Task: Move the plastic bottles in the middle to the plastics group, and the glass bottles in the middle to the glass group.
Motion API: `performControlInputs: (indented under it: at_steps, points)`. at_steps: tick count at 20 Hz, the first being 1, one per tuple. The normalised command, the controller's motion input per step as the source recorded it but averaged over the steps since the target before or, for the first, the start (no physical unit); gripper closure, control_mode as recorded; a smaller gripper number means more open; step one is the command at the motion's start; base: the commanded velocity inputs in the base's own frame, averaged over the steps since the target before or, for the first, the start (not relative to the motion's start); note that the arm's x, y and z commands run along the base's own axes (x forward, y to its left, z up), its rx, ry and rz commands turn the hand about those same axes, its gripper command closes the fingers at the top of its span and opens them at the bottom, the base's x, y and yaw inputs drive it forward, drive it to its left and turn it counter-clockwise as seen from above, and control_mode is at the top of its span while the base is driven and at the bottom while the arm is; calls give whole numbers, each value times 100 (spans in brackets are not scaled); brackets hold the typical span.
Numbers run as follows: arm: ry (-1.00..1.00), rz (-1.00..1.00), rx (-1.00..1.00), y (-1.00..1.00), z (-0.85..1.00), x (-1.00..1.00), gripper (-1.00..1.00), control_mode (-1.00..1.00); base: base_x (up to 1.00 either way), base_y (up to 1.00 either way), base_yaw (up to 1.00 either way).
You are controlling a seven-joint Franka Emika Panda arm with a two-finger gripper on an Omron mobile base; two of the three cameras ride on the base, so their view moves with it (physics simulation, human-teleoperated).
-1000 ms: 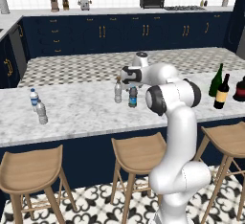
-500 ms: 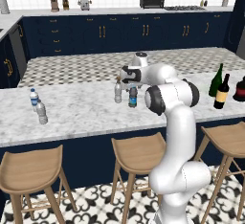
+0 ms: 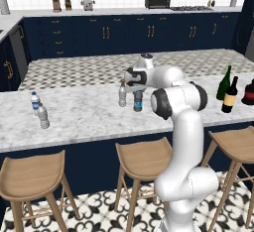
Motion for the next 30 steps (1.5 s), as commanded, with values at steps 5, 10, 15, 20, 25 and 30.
performControlInputs:
  at_steps: [5, 10, 15, 20, 25, 30]
  points:
    - [-4, 1, 0, 1, 12, -63, 100, -100, 0, 0, 0]
    - [-10, 12, 3, 16, 15, -97, 100, -100, 0, 0, 0]
    - [-2, 24, 1, 54, 15, -79, 100, -100, 0, 0, 0]
    - [2, 33, 0, 84, 31, -54, 100, -100, 0, 0, 0]
    - [0, 28, 0, 87, 35, -13, 100, -100, 0, 0, 0]
    - [0, 22, 0, 93, 18, -7, 100, -100, 0, 0, 0]
